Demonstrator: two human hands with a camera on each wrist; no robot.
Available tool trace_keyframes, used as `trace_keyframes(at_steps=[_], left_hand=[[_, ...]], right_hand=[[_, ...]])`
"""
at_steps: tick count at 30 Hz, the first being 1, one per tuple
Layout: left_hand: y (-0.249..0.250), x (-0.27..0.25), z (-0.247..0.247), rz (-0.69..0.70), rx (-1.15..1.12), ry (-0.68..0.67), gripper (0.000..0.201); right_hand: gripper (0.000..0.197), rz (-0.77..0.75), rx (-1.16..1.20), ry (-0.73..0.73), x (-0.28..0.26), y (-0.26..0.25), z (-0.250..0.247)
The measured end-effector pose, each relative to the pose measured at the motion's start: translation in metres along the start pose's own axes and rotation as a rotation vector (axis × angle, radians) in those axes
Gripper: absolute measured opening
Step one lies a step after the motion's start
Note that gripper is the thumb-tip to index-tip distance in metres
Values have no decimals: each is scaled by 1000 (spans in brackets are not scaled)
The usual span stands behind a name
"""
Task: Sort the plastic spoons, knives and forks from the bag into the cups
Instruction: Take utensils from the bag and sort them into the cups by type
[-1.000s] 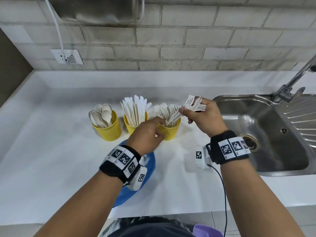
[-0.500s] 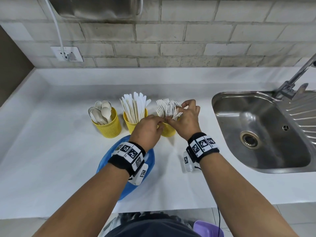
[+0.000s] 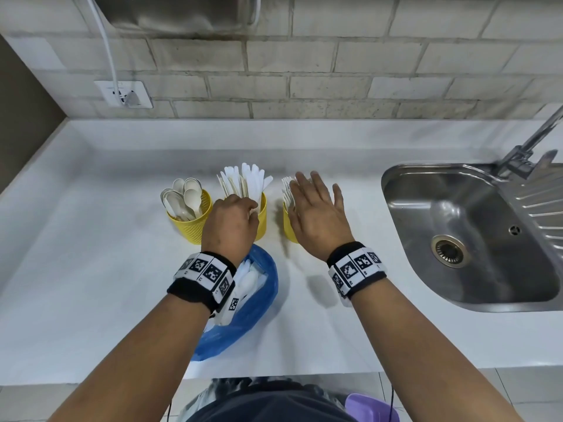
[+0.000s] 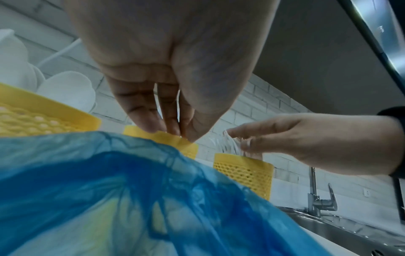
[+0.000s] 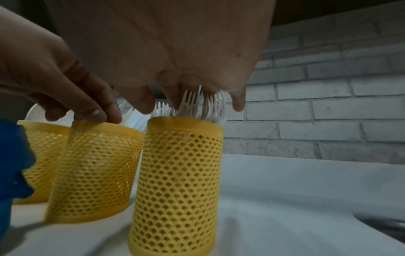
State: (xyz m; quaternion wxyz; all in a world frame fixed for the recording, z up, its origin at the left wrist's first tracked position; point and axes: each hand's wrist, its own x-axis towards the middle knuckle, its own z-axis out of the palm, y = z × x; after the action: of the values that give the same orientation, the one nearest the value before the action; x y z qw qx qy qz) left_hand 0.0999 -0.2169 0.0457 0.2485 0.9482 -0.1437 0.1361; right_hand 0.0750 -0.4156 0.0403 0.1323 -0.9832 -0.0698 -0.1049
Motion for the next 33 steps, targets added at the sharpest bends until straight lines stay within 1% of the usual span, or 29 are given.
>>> trace_keyframes(at_steps=[2,4,6,7,9,12,16,21,22,24,26,28,29,30,31,33], left_hand=[[-1,-2,0,20,-1,9,13],[-2,-3,-2,38,-18,10,11],[-3,-4,-3,38,-38,-10,13],[-4,-4,-4,35,-46,-21,14],[-7,-4,-4,35,-62,-36,12],[-8,-4,-5,22,-86,-63,13],[-9,-4,-9,21,-116,-81,13],[-7,-9,-25,-18,-176,-16,15],[-7,-13,-31,-37,-191,-14,14],[-10,-24,-43,-90,-222,-47,10],[-19,-39,-51,-160,-206,-144,9],[-30,-55,-56,-216,-164,-282,10],[-35,-62,-56,-233,-156,-354,12],[-39,-70,-54,-245,-149,-423,14],[-41,-77,-52,-255,-136,-483,17],[-44,-91,-44,-266,-109,-556,22]], right_hand=[[70,46,69,60,0,2,-3],[86,144,162,109,-2,6,-3],[99,253,320,67,-5,8,-1],[102,286,403,36,-6,9,1],[101,295,479,12,-6,10,4],[97,283,487,47,-3,9,7],[97,289,491,47,0,7,9],[102,300,470,61,-5,6,6],[99,306,440,95,-8,4,5],[87,284,387,233,-15,-1,2],[70,239,330,392,-25,-9,-1],[50,172,290,485,-36,-20,-2],[40,122,309,486,-41,-26,-1],[31,65,370,437,-47,-33,1],[24,8,462,341,-53,-40,4],[15,-98,605,91,-65,-55,13]])
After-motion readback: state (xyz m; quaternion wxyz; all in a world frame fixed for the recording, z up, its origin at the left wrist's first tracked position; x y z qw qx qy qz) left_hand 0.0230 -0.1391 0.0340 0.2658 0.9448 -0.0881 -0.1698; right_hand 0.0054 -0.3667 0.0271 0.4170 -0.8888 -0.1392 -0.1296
